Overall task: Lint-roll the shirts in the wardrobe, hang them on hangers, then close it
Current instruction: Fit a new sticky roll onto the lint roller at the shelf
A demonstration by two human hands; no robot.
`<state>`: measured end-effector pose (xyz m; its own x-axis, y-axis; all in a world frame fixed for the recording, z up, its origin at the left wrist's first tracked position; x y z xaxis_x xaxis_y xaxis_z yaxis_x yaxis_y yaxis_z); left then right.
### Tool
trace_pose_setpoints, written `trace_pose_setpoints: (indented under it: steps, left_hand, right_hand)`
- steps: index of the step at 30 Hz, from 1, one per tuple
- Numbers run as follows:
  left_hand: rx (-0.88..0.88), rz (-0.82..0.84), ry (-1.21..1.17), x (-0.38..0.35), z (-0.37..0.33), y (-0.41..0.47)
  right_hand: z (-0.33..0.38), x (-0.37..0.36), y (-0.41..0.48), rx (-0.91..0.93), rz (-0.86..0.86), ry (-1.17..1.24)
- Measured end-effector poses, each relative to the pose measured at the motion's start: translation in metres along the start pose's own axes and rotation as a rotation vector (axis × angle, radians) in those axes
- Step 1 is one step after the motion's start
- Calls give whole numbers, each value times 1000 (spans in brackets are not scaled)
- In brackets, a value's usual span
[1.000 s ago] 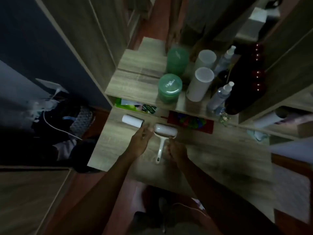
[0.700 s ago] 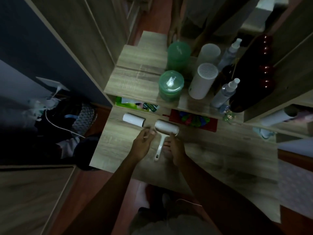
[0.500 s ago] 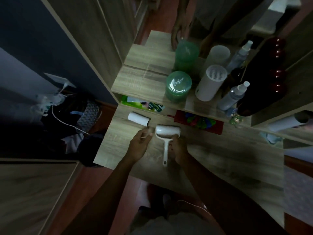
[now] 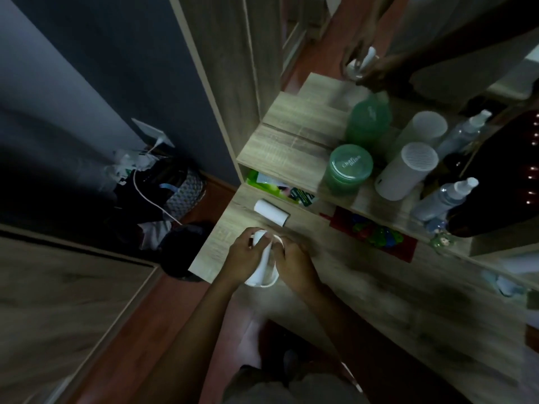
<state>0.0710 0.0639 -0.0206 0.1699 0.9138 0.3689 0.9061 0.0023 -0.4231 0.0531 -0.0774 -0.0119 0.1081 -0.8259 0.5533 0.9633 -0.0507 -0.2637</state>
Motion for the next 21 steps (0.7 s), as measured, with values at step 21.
trace_pose_setpoints:
  steps: [21]
  left_hand:
    - [-108,-231,-6,24,-22,-17]
  right_hand:
    - [16,-22,22,2,146,-336]
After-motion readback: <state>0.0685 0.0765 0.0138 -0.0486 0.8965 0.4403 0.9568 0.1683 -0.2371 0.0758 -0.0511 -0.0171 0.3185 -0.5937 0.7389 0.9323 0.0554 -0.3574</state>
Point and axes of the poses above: each hand's wrist, its own y-axis towards the middle knuckle, its own x-axis out of the back of the hand, z = x × y, the point moved 9 cm from there along y, towards the middle knuckle, and after that the axes turned 1 degree about -z, right-handed, at the moved point
